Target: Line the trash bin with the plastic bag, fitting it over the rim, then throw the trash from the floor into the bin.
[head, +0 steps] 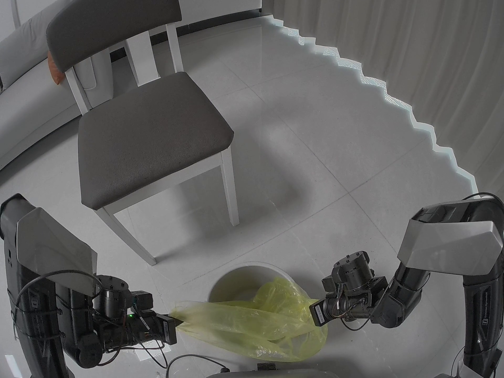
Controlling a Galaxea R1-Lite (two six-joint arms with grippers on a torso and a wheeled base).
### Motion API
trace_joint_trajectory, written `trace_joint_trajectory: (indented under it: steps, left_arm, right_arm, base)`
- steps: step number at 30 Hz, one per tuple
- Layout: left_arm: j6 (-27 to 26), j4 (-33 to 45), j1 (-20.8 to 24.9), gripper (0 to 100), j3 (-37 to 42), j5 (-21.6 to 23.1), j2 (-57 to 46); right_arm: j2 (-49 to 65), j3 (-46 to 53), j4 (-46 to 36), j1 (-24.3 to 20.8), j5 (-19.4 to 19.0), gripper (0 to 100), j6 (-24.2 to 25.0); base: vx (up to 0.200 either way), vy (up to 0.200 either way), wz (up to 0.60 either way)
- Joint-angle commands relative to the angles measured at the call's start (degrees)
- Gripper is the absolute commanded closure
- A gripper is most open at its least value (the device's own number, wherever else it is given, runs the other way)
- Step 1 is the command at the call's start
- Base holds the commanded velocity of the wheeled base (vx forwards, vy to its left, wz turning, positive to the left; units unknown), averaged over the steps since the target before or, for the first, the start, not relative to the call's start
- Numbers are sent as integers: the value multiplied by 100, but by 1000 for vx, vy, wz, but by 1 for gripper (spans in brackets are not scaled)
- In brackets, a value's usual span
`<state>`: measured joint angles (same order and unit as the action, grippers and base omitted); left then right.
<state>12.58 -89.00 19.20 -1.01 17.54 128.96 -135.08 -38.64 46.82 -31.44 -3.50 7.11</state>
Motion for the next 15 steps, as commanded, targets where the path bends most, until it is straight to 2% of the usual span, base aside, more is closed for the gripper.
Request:
trace_joint_trajectory:
  steps: [1, 6, 7, 10, 15]
  left_arm:
    - [8, -100, 93, 100, 101, -5, 59]
    - [60, -100, 383, 100, 101, -49, -29]
    - [60, -100, 479, 100, 101, -49, -82]
    - [78, -100, 638, 100, 101, -76, -179]
    - [113, -100, 629, 100, 101, -111, -302]
  right_arm:
    - [-36, -38, 2, -3, -2, 100, 1]
    - [-18, 24, -15, -11, -2, 100, -16]
    - [0, 59, -15, -11, 16, 0, -69]
    - [26, 191, 64, -3, 42, 0, -95]
    - [615, 481, 55, 94, 60, 0, -139]
  base:
    - [0, 0, 0]
    - [0, 0, 0]
    - [0, 0, 0]
    - [0, 0, 0]
    - [0, 0, 0]
